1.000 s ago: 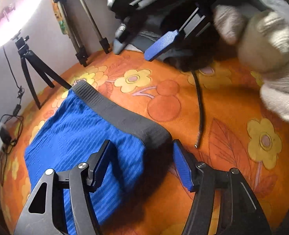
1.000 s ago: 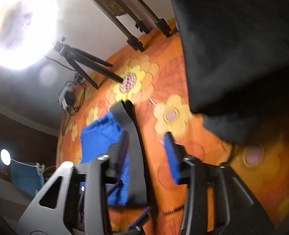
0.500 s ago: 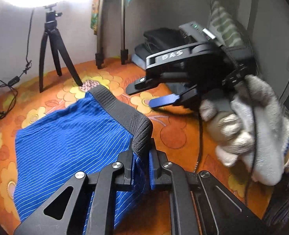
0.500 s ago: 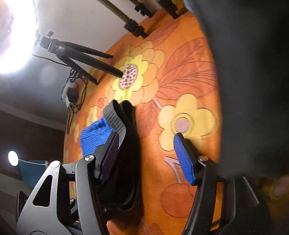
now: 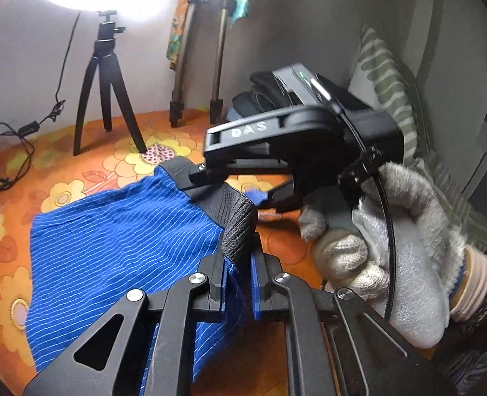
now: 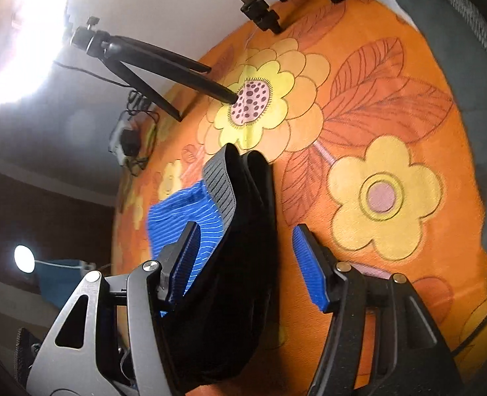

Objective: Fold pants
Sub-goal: 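Close the left tool on the grey waistband while the right tool grips its end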

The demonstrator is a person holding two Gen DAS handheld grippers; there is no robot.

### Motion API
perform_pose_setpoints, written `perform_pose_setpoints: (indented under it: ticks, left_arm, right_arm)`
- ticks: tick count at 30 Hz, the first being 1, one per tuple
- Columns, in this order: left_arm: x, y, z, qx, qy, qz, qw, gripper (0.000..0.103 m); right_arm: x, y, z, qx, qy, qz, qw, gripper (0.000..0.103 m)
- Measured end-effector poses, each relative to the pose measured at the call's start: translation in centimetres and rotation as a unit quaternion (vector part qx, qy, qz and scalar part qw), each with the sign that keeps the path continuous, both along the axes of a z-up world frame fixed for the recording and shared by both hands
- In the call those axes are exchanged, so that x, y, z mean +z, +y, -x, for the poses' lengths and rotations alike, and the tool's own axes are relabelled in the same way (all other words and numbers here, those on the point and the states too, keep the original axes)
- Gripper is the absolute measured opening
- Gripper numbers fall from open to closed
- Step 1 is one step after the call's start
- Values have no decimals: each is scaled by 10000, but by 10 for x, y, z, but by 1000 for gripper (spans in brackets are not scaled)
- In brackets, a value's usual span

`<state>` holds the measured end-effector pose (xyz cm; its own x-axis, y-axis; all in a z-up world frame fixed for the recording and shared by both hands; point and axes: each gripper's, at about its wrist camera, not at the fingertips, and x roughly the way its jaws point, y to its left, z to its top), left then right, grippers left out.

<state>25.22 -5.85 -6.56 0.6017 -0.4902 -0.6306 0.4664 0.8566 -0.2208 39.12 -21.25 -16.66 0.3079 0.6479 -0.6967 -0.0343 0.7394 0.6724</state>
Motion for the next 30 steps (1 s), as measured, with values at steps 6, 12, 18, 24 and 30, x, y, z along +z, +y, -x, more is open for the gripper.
perform_pose_setpoints:
  ticks: [6, 12, 18, 24, 30]
  left_arm:
    - [6, 12, -3, 97, 38, 248, 9996, 9]
    - [-5, 3, 4, -85, 185, 174, 9996, 9]
    - [-6, 11, 10, -36, 259, 280, 9993, 9]
    - [-3, 39, 18, 246, 257, 291, 9989, 9]
    - [-10, 80, 19, 666, 482, 515, 9953, 9]
  right_arm:
    - [-6, 4, -1, 18, 199, -375, 9991, 60]
    - [-13, 5, -3, -158, 340, -673, 9970, 16]
    - [15, 7, 0, -284, -121, -414, 9987, 7]
    - [33, 27, 2, -63, -374, -269, 9989, 7]
    - [33, 54, 3, 252, -447, -154, 9986, 7]
